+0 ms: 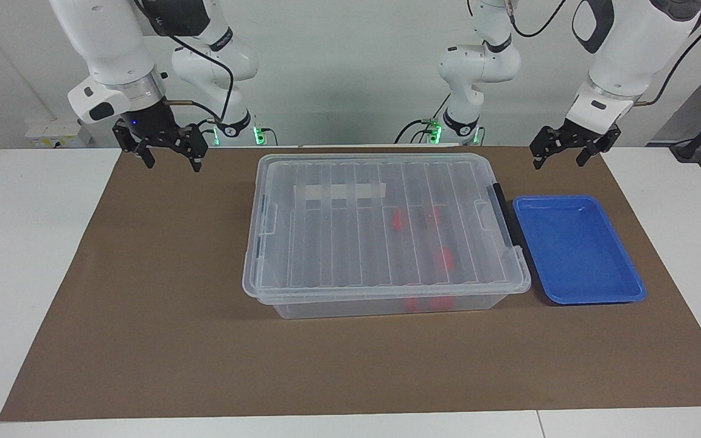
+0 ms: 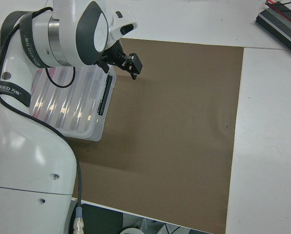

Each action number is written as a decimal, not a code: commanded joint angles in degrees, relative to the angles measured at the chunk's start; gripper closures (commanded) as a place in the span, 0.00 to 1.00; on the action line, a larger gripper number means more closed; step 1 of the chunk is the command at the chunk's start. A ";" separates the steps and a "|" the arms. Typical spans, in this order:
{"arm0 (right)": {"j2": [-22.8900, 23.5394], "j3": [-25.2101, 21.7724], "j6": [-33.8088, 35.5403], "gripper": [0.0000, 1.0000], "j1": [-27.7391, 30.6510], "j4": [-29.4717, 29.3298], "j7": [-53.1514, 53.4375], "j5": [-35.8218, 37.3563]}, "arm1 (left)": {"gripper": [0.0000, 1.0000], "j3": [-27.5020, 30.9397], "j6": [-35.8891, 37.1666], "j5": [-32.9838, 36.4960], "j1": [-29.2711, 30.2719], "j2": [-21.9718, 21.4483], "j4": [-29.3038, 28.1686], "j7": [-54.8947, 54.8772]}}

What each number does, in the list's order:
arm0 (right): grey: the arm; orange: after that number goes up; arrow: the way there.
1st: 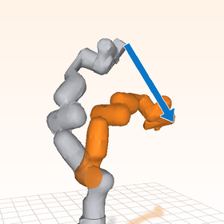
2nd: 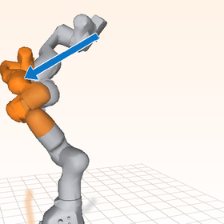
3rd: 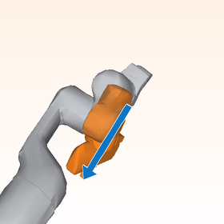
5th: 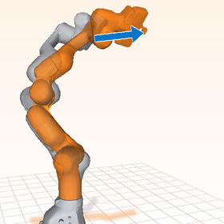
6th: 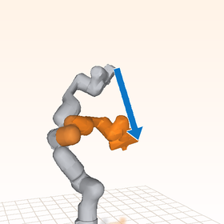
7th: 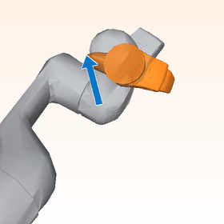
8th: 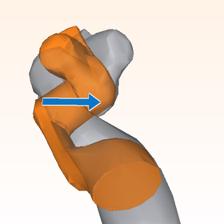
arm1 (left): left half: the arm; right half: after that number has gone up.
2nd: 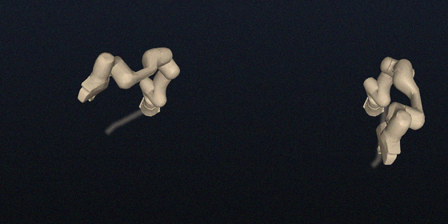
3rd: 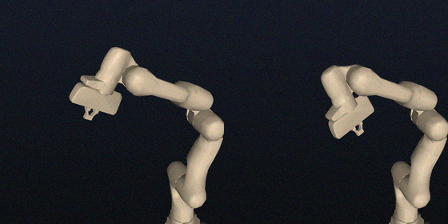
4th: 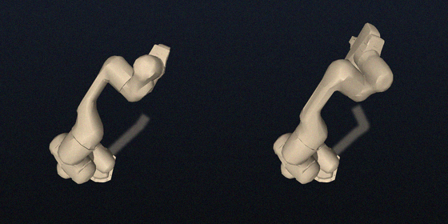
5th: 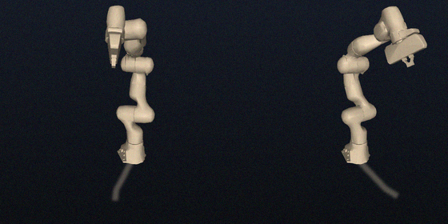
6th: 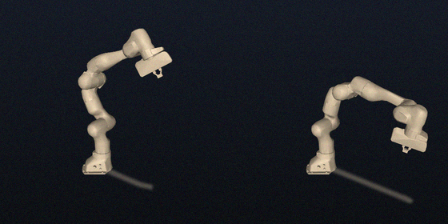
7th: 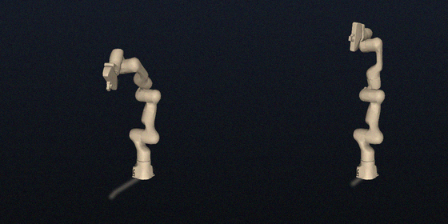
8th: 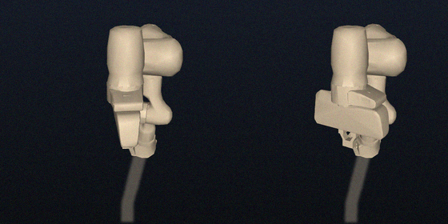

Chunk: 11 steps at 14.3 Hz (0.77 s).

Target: Place red block in blue tray from box

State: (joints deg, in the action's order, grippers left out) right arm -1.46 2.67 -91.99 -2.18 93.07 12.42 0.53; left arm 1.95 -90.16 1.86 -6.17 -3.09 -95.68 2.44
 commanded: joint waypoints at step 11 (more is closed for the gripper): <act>-0.39 0.14 -24.10 0.02 -7.93 17.67 0.77 -1.41 | 0.00 -0.28 0.78 -0.80 0.54 -1.22 -1.34 0.64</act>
State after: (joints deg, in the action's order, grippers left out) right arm -1.48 2.99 -112.69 -9.66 107.88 12.90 0.34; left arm 1.95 -90.06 1.86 -6.17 -3.09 -95.71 2.46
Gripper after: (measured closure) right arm 0.009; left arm 0.000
